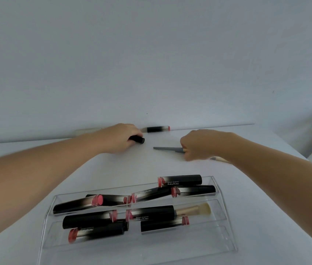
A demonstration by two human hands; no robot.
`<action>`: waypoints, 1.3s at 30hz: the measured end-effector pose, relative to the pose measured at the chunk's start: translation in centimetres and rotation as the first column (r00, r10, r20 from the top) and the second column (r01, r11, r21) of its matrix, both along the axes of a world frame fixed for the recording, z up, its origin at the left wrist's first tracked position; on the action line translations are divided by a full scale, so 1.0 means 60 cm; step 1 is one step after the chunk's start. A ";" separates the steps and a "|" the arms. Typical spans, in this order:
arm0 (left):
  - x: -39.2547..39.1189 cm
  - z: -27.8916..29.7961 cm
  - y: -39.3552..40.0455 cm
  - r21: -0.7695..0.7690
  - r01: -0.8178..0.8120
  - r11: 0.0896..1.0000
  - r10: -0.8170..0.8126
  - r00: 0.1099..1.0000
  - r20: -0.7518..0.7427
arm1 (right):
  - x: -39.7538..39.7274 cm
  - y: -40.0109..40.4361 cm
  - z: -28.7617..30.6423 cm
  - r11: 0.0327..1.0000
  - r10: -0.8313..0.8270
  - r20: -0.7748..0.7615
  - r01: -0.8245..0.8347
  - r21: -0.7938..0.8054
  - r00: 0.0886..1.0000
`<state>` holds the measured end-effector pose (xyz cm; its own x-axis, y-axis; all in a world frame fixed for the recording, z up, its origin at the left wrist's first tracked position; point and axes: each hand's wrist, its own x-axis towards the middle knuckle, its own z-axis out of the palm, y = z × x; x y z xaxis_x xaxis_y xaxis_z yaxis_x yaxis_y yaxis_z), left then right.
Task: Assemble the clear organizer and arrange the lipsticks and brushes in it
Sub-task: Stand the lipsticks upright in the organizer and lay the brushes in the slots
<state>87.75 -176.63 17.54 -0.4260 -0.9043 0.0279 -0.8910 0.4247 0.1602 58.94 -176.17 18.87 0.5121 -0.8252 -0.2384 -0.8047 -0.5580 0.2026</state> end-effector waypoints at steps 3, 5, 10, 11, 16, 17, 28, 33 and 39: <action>-0.015 0.015 -0.004 -0.005 0.011 1.000 -0.010 0.995 0.101 | 0.010 -0.002 0.013 1.000 0.028 -0.046 -0.028 -0.012 0.999; -0.030 0.026 -0.008 -0.052 0.014 0.999 -0.007 0.992 0.129 | 0.018 -0.003 0.017 1.000 0.029 -0.075 -0.029 -0.002 0.997; -0.066 0.045 -0.028 -0.142 0.002 0.990 0.018 0.990 0.138 | 0.026 -0.006 0.022 0.999 0.008 -0.078 -0.005 0.036 0.997; -0.073 0.046 -0.030 -0.135 -0.009 0.991 0.030 0.988 0.151 | 0.024 -0.006 0.021 0.999 0.006 -0.072 -0.004 0.035 0.997; -0.108 0.031 -0.039 -0.154 -0.055 0.987 0.088 0.973 0.215 | 0.012 -0.003 0.001 0.999 0.000 -0.021 0.001 0.036 1.000; -0.114 0.029 -0.041 -0.168 -0.065 0.984 0.103 0.968 0.228 | 0.008 -0.002 -0.003 0.998 -0.014 0.009 0.014 0.057 1.000; -0.146 0.016 -0.046 -0.105 -0.098 0.990 0.132 0.911 0.391 | -0.039 0.027 -0.029 0.994 0.104 0.307 -0.090 -0.060 0.946; -0.122 0.045 -0.015 -0.006 -0.158 0.987 0.150 0.926 0.345 | -0.046 0.039 -0.009 0.993 0.064 0.411 -0.018 -0.115 0.910; -0.059 0.153 0.102 -0.124 -0.225 0.967 0.231 0.972 0.040 | -0.028 0.100 0.062 0.996 0.077 0.649 -0.028 -0.085 0.757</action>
<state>84.21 -170.48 26.73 -0.2126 -0.9694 0.1224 -0.9724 0.2222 0.0707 57.26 -170.17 22.56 0.5665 -0.7935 0.2224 -0.7254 -0.6082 -0.3222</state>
